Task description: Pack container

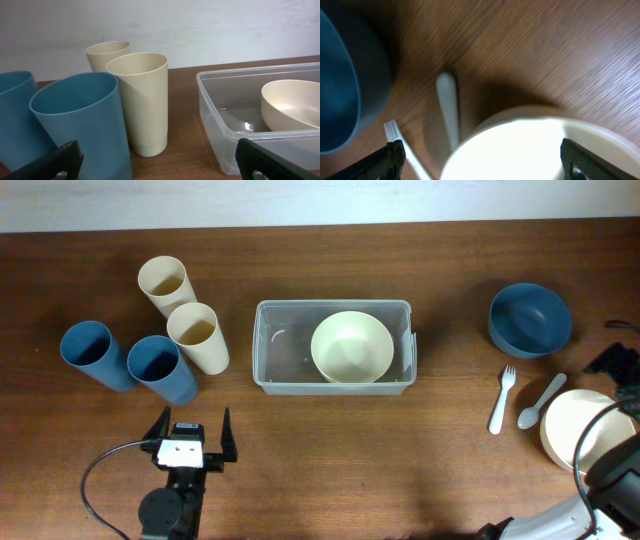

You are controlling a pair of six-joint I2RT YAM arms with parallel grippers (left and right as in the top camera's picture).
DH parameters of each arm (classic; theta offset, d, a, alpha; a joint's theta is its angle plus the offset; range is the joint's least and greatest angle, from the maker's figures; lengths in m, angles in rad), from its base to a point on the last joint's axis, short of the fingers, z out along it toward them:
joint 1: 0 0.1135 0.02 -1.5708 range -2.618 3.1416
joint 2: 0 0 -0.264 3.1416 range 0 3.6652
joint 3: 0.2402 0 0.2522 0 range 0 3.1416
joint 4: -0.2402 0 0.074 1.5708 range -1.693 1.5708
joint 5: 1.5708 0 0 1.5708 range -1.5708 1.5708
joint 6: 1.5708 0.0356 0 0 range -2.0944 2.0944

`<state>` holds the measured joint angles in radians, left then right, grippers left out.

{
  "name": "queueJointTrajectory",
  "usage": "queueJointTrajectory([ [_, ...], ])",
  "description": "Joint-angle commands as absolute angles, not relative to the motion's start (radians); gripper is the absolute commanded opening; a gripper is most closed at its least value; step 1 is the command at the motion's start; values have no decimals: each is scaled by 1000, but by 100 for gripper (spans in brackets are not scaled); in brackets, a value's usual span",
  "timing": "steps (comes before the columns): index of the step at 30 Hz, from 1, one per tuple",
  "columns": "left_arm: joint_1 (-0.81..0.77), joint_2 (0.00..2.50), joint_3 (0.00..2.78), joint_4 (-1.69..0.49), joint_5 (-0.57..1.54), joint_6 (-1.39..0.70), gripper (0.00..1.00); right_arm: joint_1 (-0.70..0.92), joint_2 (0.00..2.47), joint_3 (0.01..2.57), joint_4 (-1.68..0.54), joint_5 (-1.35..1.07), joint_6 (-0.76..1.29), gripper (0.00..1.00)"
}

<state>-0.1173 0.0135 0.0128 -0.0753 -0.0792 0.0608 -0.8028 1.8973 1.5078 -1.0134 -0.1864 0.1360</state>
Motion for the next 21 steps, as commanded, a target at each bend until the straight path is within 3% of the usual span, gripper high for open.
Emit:
queueJointTrajectory([
  [1,-113,5,9,-76,-83,73,100,-733,1888,1518,-1050,-87,343,93],
  [9,-113,5,9,-76,-83,73,100,-632,1888,1462,-1111,87,631,93],
  [16,-113,5,9,-76,-83,73,100,-629,1889,1310,-1019,91,645,91],
  [21,-113,5,9,-76,-83,73,99,-628,1889,1247,-959,83,633,81],
])
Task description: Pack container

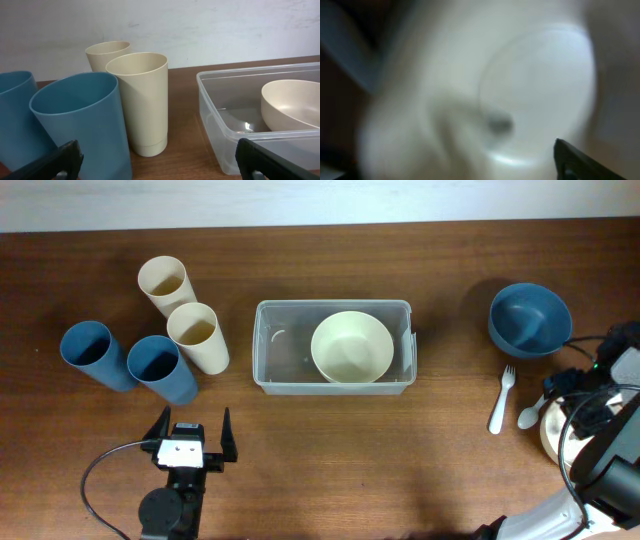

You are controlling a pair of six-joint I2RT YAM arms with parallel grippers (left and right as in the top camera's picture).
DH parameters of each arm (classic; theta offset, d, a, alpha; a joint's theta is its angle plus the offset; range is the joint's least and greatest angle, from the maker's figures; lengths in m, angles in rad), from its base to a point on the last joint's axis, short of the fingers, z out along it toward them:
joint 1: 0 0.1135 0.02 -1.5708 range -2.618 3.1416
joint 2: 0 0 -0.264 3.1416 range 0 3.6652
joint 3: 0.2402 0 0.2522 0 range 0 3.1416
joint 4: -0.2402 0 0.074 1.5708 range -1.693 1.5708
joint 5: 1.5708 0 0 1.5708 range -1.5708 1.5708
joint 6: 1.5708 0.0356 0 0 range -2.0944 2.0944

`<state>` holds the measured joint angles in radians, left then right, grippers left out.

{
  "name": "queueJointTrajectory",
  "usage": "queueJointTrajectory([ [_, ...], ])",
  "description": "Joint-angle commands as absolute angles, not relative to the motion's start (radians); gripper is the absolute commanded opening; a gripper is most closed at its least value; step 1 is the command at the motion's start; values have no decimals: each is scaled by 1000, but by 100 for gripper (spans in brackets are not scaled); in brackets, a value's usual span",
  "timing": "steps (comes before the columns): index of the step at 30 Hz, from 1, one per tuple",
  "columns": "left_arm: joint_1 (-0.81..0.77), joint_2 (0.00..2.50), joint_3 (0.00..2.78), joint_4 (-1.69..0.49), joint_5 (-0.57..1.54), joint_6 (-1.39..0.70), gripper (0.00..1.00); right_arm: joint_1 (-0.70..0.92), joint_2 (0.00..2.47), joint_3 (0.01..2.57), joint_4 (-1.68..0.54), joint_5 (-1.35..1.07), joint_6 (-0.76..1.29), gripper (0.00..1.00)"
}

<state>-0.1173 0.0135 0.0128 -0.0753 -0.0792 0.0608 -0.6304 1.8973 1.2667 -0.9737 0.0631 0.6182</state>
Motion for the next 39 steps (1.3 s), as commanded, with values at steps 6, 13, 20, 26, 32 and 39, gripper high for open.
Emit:
queueJointTrajectory([
  [6,-113,5,9,-76,-83,73,100,-628,1889,1246,-941,84,618,42],
  [13,-113,5,9,-76,-83,73,99,-628,1889,1246,-937,83,618,4],
  [20,-113,5,9,-76,-83,73,100,-628,1889,1248,-962,83,613,4],
  [26,-113,5,9,-76,-83,73,100,-628,1888,1279,-1014,48,572,4],
  [32,-113,5,9,-76,-83,73,100,-628,1868,1371,-1070,-71,462,4],
  [39,-113,5,9,-76,-83,73,100,-628,1858,1501,-1156,-146,353,4],
])
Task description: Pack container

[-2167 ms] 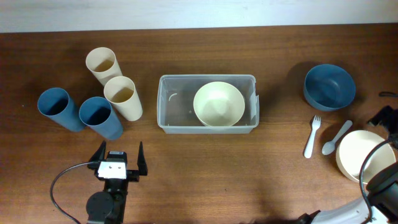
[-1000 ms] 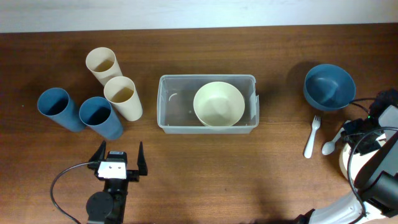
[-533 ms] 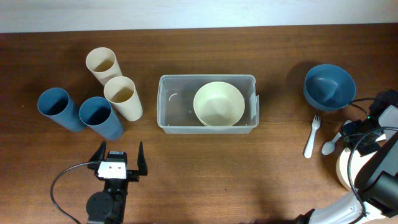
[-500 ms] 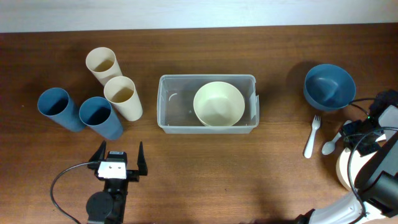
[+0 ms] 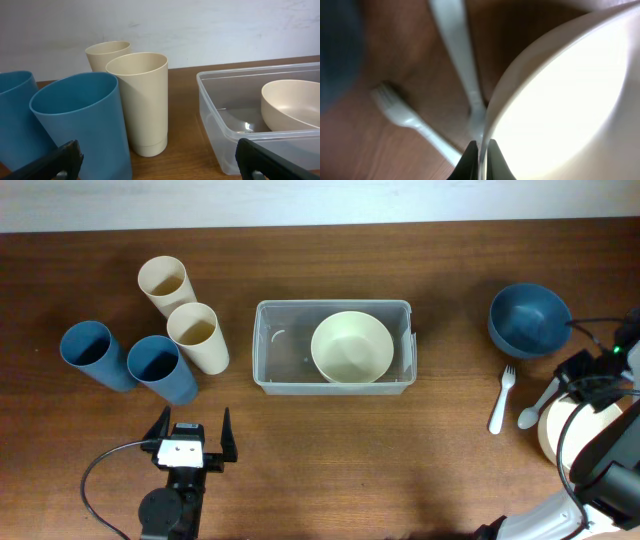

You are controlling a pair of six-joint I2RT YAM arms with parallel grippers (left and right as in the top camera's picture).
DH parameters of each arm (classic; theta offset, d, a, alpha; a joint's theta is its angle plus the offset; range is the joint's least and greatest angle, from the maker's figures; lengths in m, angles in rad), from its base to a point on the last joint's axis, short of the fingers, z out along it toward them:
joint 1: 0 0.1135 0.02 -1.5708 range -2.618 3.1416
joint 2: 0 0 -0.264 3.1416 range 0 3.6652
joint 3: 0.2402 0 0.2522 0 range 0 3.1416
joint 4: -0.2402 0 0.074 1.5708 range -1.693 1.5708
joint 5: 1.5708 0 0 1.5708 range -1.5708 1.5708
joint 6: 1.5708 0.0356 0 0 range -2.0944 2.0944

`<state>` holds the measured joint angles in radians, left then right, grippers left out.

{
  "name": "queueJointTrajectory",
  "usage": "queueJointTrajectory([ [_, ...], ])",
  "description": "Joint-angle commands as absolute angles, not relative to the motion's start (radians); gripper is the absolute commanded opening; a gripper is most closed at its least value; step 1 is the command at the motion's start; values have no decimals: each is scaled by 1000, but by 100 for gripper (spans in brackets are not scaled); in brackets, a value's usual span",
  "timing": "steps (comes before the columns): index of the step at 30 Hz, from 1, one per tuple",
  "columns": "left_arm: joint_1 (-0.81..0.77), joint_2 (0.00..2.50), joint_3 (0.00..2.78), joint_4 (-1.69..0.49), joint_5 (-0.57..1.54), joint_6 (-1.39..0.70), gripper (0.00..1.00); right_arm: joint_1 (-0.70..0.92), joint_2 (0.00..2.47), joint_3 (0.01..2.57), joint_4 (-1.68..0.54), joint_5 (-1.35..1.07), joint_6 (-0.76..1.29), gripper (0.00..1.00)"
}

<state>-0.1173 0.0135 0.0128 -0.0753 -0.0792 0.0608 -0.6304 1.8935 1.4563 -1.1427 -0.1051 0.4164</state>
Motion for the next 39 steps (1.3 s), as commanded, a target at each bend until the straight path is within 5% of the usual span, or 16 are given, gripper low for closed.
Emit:
queueJointTrajectory([
  [1,-113,5,9,-76,-83,73,100,-628,1858,1504,-1158,-146,351,4],
  [15,-113,5,9,-76,-83,73,100,-640,1857,1507,-1186,-128,376,5],
  [21,-113,5,9,-76,-83,73,100,-712,1857,1508,-1205,-120,369,26],
  [26,-113,5,9,-76,-83,73,100,-771,1857,1512,-1211,-120,324,63],
  [28,-113,5,9,-76,-83,73,100,-786,1857,1515,-1216,-112,311,70],
  [39,-113,5,9,-76,-83,73,99,-855,1857,1591,-1296,-28,315,74],
])
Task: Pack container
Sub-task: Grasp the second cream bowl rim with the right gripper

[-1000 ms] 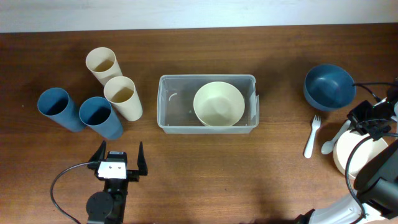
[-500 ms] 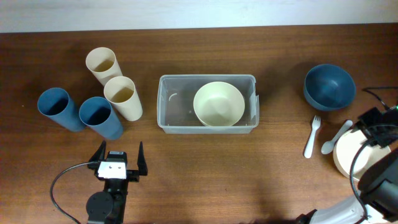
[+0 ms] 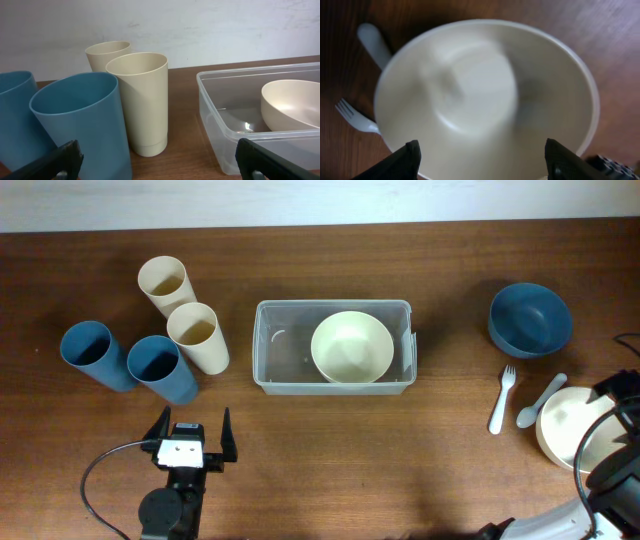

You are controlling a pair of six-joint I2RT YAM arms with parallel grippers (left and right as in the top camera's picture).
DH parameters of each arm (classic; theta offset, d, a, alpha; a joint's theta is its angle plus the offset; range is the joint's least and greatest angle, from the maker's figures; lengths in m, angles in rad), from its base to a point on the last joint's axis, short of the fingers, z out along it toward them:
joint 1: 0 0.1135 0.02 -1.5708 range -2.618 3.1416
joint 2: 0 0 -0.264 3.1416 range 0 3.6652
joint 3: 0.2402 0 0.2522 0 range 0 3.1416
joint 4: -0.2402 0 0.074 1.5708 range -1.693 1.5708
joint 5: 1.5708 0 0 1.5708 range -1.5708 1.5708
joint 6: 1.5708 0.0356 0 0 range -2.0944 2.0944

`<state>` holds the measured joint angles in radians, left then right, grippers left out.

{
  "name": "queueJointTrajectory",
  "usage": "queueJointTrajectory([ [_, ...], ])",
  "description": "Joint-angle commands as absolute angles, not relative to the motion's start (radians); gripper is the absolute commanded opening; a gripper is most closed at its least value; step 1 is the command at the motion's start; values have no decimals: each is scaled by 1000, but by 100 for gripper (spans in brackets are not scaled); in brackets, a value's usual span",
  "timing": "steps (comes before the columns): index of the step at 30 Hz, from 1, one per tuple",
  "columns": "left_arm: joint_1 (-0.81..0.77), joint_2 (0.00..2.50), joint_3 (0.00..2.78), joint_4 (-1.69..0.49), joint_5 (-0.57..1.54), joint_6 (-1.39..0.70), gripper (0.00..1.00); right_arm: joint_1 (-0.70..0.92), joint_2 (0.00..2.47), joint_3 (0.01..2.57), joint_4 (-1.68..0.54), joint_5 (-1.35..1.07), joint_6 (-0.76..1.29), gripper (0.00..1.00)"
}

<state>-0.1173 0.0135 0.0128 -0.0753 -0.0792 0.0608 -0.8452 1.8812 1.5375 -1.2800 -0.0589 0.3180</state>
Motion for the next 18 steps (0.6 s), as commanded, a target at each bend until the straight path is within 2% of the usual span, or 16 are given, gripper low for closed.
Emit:
queueJointTrajectory([
  [1,-113,5,9,-76,-83,73,100,-859,1857,1610,-1311,-20,319,74],
  [8,-113,5,9,-76,-83,73,99,-905,1857,1683,-1400,116,353,75],
  [18,-113,5,9,-76,-83,73,100,-944,1858,1541,-1331,151,352,75],
])
